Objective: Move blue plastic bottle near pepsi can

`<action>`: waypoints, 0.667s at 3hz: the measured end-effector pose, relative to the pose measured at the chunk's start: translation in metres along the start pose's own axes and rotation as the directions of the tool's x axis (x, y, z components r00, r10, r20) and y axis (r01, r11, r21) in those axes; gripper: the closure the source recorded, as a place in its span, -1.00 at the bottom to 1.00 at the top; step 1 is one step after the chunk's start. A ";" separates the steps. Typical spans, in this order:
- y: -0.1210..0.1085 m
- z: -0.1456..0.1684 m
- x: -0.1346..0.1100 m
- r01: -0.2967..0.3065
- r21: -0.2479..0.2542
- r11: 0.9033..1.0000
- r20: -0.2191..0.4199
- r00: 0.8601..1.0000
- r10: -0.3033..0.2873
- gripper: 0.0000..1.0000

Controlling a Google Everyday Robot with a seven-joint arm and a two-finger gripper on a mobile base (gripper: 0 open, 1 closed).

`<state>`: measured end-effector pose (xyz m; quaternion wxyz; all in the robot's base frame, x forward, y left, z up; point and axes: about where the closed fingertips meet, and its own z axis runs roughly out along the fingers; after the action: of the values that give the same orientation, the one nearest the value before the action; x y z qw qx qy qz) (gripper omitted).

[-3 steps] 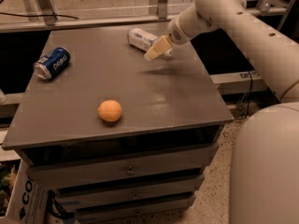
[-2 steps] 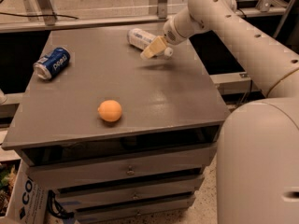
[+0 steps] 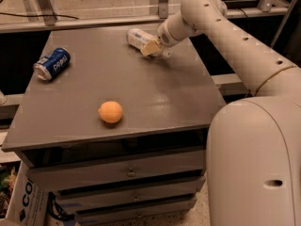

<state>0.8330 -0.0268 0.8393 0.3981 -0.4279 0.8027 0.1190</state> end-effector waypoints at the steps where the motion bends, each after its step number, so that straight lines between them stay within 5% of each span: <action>1: 0.006 0.000 -0.008 0.002 -0.024 1.000 0.011 1.000 -0.002 0.28; 2: 0.027 -0.004 -0.022 0.030 -0.103 0.994 0.035 0.999 -0.027 0.76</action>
Offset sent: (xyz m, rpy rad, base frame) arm -0.0375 0.0450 0.0335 0.0783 0.0506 0.2135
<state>0.8166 0.0008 0.8538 0.3906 -0.4573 0.7823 0.1620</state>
